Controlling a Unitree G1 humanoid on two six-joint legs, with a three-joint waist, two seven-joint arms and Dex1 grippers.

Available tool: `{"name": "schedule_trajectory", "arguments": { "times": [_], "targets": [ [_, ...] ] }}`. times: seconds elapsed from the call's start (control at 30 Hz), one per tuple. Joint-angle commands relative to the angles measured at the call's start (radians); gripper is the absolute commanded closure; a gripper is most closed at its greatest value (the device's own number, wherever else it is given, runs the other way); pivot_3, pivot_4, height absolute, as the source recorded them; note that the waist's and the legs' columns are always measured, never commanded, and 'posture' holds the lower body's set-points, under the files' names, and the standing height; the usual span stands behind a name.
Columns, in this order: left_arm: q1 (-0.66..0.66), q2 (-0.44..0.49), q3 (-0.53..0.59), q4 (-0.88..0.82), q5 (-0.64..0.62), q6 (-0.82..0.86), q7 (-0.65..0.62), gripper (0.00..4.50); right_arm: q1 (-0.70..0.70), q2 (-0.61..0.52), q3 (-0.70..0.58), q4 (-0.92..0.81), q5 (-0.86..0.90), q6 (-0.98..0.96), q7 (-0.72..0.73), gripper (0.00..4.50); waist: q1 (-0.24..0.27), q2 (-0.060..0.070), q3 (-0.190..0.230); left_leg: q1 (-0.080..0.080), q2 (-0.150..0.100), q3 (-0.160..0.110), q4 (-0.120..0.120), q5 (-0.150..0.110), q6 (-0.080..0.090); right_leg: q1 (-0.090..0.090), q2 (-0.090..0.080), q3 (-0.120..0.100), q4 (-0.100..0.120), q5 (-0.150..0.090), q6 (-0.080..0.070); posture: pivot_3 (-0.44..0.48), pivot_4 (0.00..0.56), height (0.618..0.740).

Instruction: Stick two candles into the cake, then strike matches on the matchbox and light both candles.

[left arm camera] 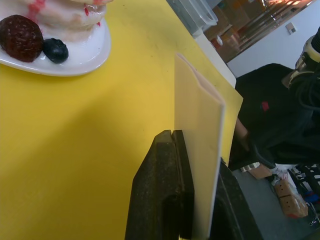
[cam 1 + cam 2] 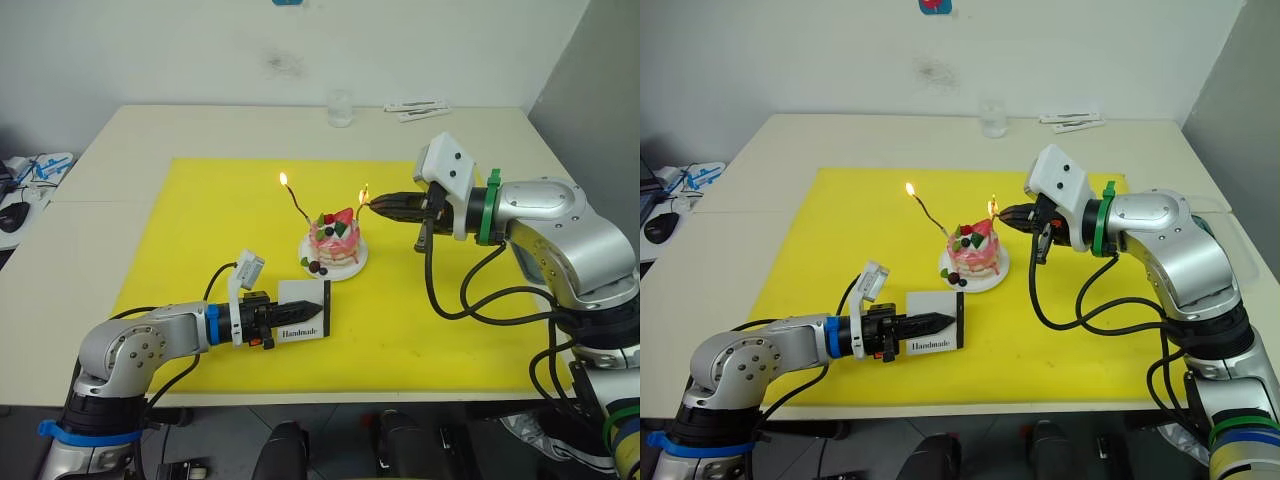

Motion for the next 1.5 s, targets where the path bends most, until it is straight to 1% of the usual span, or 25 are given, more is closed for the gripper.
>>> {"name": "schedule_trajectory", "arguments": {
  "times": [0.03, 1.17, 1.5],
  "targets": [
    [-0.014, -0.006, 0.006, -0.021, -0.008, -0.011, -0.011, 4.50, -0.037, -0.014, -0.041, -0.031, 0.011, -0.001, -0.003, 4.48, 0.000, 0.000, 0.000, 0.000, 0.000, 0.000, 0.000, 0.000, 0.000, 0.000, 0.000, 0.000, 0.000, 0.000, 0.000, 0.000, 0.150, 0.740],
    [-0.020, -0.006, 0.006, -0.016, -0.007, -0.011, -0.015, 4.50, -0.038, -0.022, -0.042, -0.037, 0.026, 0.010, 0.006, 4.48, 0.000, 0.000, 0.000, 0.000, 0.000, 0.000, 0.000, 0.000, 0.000, 0.000, 0.000, 0.000, 0.000, 0.000, 0.000, 0.000, 0.150, 0.740],
    [-0.038, -0.026, 0.027, -0.013, -0.043, 0.015, 0.006, 4.50, 0.002, -0.058, -0.092, -0.112, 0.102, 0.078, 0.017, 4.48, 0.001, 0.000, 0.000, -0.001, 0.000, 0.000, 0.000, 0.000, 0.000, 0.000, 0.000, 0.000, -0.001, 0.000, 0.000, 0.000, 0.150, 0.740]
  ]
}}
